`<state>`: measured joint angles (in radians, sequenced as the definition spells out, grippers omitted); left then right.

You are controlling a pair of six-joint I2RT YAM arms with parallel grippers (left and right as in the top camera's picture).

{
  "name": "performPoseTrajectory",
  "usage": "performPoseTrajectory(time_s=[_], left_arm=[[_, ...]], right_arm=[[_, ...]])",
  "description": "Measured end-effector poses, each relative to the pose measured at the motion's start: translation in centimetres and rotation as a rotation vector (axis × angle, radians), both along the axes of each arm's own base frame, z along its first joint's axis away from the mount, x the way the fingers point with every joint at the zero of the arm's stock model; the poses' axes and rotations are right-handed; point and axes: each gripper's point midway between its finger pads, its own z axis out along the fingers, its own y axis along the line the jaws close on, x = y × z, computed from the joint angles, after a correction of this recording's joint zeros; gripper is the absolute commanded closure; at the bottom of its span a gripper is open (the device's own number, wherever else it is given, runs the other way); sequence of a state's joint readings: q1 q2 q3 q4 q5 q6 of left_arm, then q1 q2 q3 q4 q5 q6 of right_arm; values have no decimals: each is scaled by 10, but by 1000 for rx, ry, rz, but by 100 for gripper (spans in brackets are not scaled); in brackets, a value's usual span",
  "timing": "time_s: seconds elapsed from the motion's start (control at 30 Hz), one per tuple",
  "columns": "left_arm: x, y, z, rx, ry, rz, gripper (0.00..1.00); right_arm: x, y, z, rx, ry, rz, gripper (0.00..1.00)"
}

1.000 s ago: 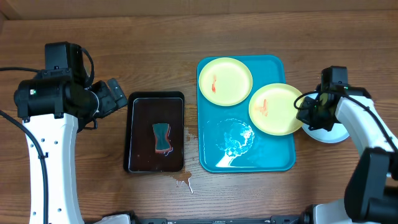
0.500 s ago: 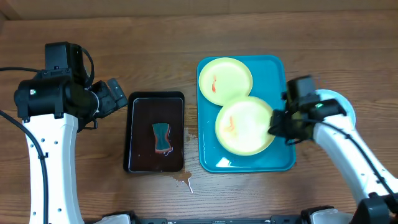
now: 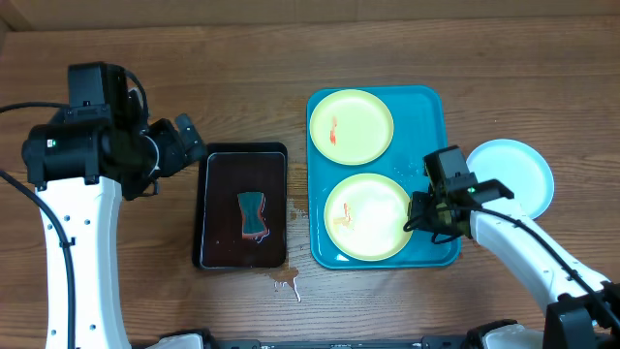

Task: Clean dirty plates on tray and stack at the side

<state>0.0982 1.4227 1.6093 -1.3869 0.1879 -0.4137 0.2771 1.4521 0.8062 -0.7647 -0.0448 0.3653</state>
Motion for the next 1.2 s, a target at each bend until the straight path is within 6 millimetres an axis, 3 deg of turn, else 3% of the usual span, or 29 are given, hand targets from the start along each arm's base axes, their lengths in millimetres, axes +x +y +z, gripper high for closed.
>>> performPoseTrajectory(time_s=[0.07, 0.17, 0.33, 0.5, 0.6, 0.73, 0.77, 0.87, 1.0, 1.1, 1.2], left_arm=[[-1, -13, -1, -17, 1, -68, 34], [-8, -36, -16, -17, 35, -182, 36], [-19, -66, -75, 27, 120, -306, 40], [-28, -73, -145, 86, 187, -298, 50], [-29, -70, -178, 97, 202, -270, 61], [-21, -71, -212, 94, 200, -250, 62], [-20, -71, -219, 95, 210, -250, 66], [-16, -72, -242, 97, 245, -252, 96], [-16, -73, -253, 91, 271, -261, 96], [-17, -73, -252, 91, 276, -261, 96], [-21, -72, -248, 95, 309, -262, 96]], right_arm=[[7, 0, 13, -8, -13, 14, 65], [22, 3, 42, -1, -73, 32, 65], [31, 7, 75, 22, -165, 46, 65], [22, 6, 73, 24, -130, 52, 65], [19, 6, 71, 23, -114, 53, 64], [18, 8, 71, 35, -109, 56, 65], [18, 8, 71, 38, -108, 58, 64], [17, 9, 71, 43, -105, 60, 66], [13, 8, 70, 40, -86, 56, 78], [9, 1, 68, 15, -64, 4, 75], [4, -24, 65, -77, -39, -140, 70]])
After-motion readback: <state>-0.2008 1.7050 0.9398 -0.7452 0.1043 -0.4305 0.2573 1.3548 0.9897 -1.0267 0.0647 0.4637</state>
